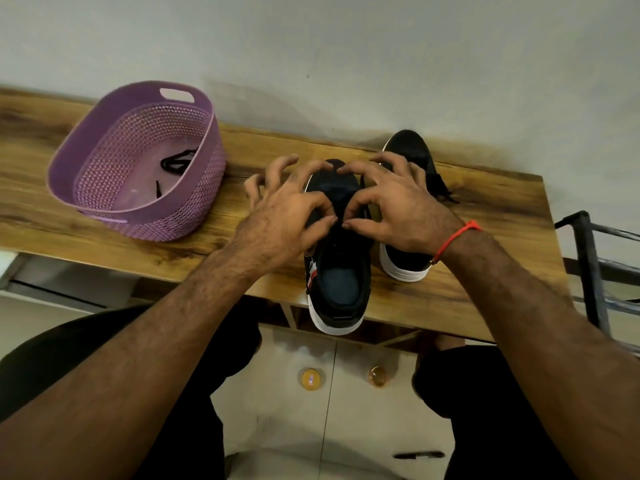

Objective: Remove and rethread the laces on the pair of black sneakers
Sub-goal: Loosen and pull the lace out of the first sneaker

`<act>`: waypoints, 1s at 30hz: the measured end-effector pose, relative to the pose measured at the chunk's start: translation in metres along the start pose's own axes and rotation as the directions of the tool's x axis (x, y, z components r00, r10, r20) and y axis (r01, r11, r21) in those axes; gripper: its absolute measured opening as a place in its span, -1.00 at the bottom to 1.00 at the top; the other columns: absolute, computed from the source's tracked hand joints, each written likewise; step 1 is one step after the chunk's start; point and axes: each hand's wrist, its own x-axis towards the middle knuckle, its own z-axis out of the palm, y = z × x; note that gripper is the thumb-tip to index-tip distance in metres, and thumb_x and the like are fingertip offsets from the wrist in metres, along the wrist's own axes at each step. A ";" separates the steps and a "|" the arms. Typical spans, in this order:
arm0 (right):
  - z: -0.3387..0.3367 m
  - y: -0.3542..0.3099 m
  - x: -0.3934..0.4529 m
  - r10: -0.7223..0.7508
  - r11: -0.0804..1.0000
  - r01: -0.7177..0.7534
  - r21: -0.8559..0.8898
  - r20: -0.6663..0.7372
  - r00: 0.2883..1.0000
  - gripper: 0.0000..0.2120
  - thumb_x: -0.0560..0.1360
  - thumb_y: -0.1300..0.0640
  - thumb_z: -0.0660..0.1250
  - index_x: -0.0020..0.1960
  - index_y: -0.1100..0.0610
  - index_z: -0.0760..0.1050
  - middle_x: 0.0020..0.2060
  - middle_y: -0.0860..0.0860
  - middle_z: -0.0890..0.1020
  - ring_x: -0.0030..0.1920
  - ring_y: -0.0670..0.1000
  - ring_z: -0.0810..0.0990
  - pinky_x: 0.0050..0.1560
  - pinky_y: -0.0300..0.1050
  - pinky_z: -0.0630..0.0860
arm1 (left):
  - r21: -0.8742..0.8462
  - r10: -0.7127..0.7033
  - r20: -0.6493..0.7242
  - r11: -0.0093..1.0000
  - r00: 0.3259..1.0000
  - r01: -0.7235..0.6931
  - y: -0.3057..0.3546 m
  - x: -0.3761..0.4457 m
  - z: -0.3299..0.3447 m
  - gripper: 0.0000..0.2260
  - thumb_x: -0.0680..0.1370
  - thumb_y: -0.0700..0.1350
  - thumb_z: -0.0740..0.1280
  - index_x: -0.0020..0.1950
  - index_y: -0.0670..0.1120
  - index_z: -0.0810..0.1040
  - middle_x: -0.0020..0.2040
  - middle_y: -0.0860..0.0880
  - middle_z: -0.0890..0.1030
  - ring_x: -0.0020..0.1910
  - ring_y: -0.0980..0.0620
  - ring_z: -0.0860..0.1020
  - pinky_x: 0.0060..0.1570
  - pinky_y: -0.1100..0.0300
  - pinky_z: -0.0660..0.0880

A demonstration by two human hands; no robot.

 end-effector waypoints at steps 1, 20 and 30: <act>0.000 0.001 0.000 0.007 1.000 -0.007 -0.002 -0.006 1.000 -0.91 0.48 -0.11 0.42 -0.07 -0.13 0.63 0.47 -0.23 0.28 0.51 0.08 0.02 0.45 0.20 -0.06 | -0.010 -0.027 0.000 1.000 1.000 0.027 0.001 -0.001 0.003 -0.88 0.54 0.14 0.38 -0.05 0.14 0.62 0.56 0.15 0.24 0.54 -0.10 0.06 0.29 -0.14 0.10; -0.002 0.012 0.002 0.113 0.973 -0.095 0.208 -0.079 0.990 -0.74 0.37 -0.13 0.24 -0.08 -0.01 0.57 0.18 -0.16 0.51 0.35 0.04 0.27 0.46 0.14 0.10 | -0.490 -0.332 0.121 0.799 0.936 0.347 0.003 0.007 0.004 -0.90 0.53 -0.02 0.42 -0.19 0.06 0.63 0.47 0.08 0.43 0.55 -0.04 0.25 0.54 -0.23 0.10; 0.005 0.012 0.007 0.032 0.989 -0.029 0.145 -0.018 0.999 -0.79 0.51 -0.10 0.40 0.05 0.01 0.59 0.36 -0.07 0.46 0.46 0.09 0.20 0.51 0.18 0.07 | -0.927 -0.325 0.249 0.193 0.912 0.321 0.021 0.008 -0.017 -0.86 0.59 -0.18 0.32 -0.10 0.00 0.64 0.35 0.11 0.54 0.23 0.30 0.49 -0.01 0.51 0.37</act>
